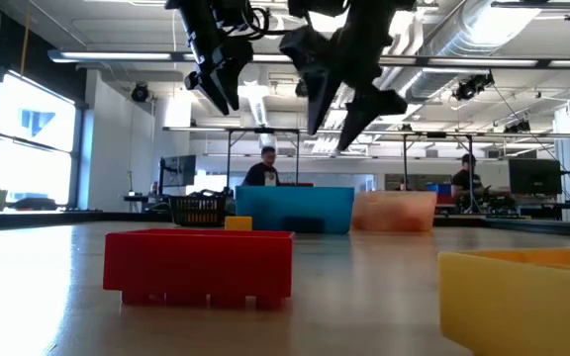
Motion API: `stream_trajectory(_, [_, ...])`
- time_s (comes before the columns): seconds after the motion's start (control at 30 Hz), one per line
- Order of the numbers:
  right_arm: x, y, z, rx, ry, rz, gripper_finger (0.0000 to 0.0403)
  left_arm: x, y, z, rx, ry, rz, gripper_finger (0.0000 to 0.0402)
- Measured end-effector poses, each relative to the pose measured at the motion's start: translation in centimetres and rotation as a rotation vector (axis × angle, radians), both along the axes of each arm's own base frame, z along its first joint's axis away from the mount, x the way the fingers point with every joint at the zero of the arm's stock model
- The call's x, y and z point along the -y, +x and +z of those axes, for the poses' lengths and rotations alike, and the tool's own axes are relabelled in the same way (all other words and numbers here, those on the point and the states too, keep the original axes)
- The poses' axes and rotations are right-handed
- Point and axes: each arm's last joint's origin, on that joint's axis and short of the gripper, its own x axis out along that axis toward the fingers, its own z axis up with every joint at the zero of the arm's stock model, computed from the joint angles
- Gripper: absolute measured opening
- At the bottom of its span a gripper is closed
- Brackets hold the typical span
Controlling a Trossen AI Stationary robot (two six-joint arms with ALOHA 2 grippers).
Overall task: Sort & place blocks by color
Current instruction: Put the orange game piece into the orange bin
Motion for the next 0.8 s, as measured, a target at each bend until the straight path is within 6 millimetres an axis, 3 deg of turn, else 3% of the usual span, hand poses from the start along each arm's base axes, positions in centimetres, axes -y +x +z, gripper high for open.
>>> stream_trajectory(0.47, [-10.5,-2.2,-0.4,-0.165,0.238,-0.297,0.0222,0.0,0.0,0.0,-0.001,0.0,-0.008,0.0184])
stream_trajectory(0.8, [-16.8,-4.5,-0.5,-0.219,0.29,-0.373,0.0222,0.0,0.0,0.0,-0.002,0.0,-0.008,0.0184])
